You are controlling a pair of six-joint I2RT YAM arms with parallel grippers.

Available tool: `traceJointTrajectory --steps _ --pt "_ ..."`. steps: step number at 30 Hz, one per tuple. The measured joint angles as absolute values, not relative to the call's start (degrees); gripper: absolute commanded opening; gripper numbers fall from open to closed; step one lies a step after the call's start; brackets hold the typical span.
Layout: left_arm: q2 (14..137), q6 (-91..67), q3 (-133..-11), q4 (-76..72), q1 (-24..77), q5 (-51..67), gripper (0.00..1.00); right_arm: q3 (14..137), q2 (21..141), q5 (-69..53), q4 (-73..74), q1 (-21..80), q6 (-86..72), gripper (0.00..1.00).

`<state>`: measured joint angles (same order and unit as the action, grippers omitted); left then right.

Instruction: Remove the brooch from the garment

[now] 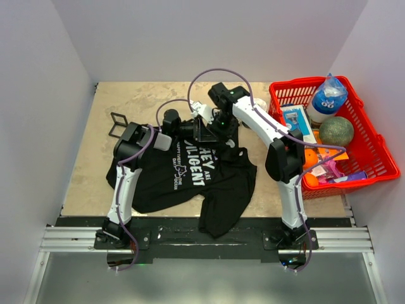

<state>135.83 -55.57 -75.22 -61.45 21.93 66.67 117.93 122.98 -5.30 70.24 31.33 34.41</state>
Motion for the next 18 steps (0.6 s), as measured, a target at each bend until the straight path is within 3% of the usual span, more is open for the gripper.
traceJointTrajectory --steps 7,13,16,18 --pt "135.83 -56.9 -75.2 -63.81 21.96 66.61 0.5 118.04 124.42 -2.0 73.93 31.7 34.96 0.0" --pt "135.83 -58.02 -73.71 -66.78 22.15 66.26 0.57 118.06 124.42 -1.52 75.42 31.86 35.0 0.0" --pt "135.85 -59.75 -72.01 -70.08 22.31 66.39 0.68 118.06 124.44 -2.31 75.81 31.86 35.09 0.0" --pt "135.9 -61.78 -71.33 -71.33 22.5 66.46 0.86 118.06 124.44 -2.83 76.05 31.77 35.16 0.0"
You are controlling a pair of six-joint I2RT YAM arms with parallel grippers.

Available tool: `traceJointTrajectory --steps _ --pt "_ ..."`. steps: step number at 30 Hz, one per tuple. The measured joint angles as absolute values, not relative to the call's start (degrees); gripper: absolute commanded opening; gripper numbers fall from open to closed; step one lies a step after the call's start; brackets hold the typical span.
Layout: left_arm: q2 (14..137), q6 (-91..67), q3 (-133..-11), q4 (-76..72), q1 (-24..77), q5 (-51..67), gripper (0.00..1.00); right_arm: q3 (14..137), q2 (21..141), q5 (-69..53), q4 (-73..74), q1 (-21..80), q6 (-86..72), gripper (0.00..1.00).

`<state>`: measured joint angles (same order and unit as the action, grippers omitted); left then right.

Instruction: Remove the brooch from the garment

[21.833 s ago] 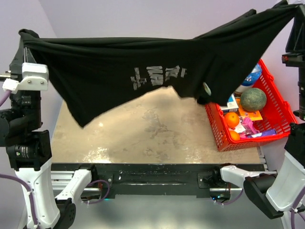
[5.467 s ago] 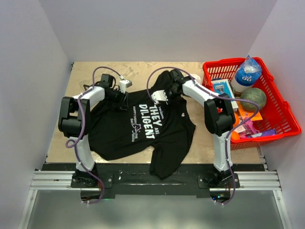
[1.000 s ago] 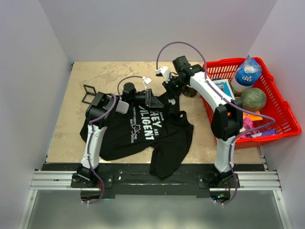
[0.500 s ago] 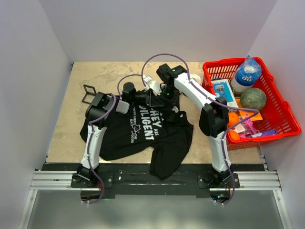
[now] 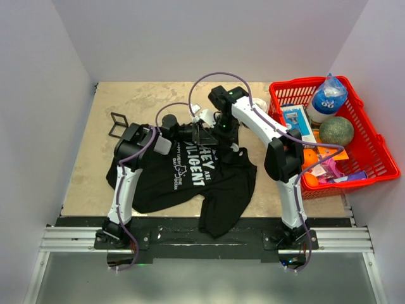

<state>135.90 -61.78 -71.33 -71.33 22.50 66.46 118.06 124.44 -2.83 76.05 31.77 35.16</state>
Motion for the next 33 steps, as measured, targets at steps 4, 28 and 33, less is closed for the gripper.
traceJointTrajectory --steps 4,28,33 --pt "136.29 -64.69 -69.41 -72.36 22.76 66.11 0.88 118.13 124.81 -5.82 76.55 30.83 35.46 0.0" --pt "108.57 -13.37 -62.74 -21.5 18.7 52.25 0.86 106.67 131.85 -22.37 76.16 24.45 33.91 0.44" --pt "107.46 -10.24 -62.87 -19.51 20.43 54.08 0.86 107.2 131.7 -22.63 75.72 22.13 32.14 0.48"
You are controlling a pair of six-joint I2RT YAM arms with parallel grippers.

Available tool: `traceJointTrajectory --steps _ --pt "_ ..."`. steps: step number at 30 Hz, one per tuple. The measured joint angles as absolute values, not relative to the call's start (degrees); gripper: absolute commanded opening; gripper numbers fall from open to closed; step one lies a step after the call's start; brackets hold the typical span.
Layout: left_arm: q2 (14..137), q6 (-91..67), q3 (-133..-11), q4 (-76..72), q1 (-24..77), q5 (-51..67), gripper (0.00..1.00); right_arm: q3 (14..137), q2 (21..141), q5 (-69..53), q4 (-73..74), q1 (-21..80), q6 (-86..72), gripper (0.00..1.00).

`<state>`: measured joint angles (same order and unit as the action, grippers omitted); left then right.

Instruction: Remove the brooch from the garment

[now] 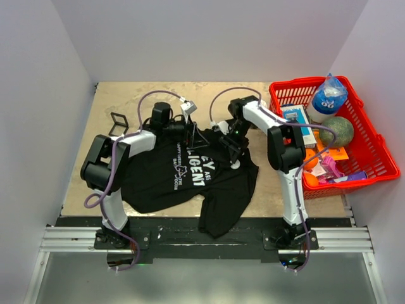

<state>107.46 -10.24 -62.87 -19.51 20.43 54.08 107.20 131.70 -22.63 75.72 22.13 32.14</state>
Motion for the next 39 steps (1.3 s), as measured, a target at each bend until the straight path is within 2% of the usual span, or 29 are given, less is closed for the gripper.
traceJointTrajectory --steps 5,10,14,17,23,32,39 --pt "107.5 -4.05 -66.87 -12.93 22.57 57.41 0.88 108.03 125.47 -19.38 72.6 20.84 29.61 0.56" --pt "108.9 6.63 -73.93 -3.18 24.67 59.79 0.94 105.93 113.01 -18.74 68.62 18.76 28.73 0.56" --pt "116.97 15.42 -87.0 8.21 27.29 60.29 0.96 103.18 105.67 -18.72 64.36 15.9 27.05 0.57" --pt "123.94 17.82 -94.3 11.27 30.5 58.72 0.98 98.8 99.85 -18.46 59.02 13.87 25.06 0.57" --pt "130.26 18.46 -94.89 11.75 34.72 54.3 0.97 97.51 96.57 -18.59 55.2 12.4 21.89 0.57" --pt "130.28 19.07 -90.76 4.69 35.77 48.29 0.94 94.67 96.57 -19.07 53.91 10.11 19.05 0.56" --pt "130.28 15.99 -89.17 0.27 36.51 48.14 0.94 94.08 96.57 -20.32 53.8 9.19 18.0 0.56"
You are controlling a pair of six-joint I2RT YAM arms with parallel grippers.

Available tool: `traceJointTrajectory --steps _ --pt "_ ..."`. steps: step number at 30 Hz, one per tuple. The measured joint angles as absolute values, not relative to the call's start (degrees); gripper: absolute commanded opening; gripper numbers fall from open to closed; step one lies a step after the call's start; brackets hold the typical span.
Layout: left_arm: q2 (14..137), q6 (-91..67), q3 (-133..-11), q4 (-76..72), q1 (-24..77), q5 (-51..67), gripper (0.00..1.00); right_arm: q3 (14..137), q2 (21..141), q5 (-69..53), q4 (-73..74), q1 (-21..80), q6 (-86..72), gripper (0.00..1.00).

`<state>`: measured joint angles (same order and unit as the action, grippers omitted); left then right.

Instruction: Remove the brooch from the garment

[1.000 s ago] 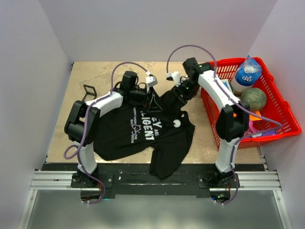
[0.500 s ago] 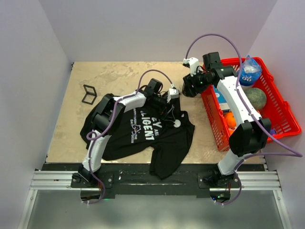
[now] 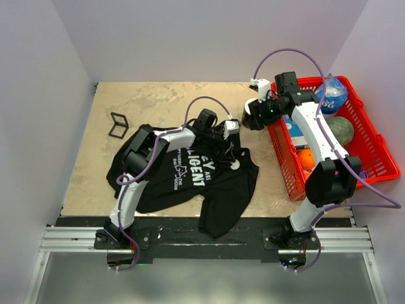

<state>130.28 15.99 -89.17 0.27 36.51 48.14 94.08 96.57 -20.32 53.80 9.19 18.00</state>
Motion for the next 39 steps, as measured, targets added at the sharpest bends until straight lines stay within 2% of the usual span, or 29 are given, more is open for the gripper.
traceJointTrajectory --steps 8,14,39 --pt "130.28 13.08 -89.19 -0.21 36.51 51.4 0.95 94.08 97.17 -21.96 53.74 8.93 17.47 0.56" --pt "130.28 17.04 -89.65 3.86 36.51 52.34 0.93 94.08 97.67 -22.68 53.74 8.93 17.3 0.56" --pt "129.54 22.13 -87.26 0.75 37.34 47.88 0.89 94.08 100.18 -23.81 53.78 8.88 17.06 0.56"
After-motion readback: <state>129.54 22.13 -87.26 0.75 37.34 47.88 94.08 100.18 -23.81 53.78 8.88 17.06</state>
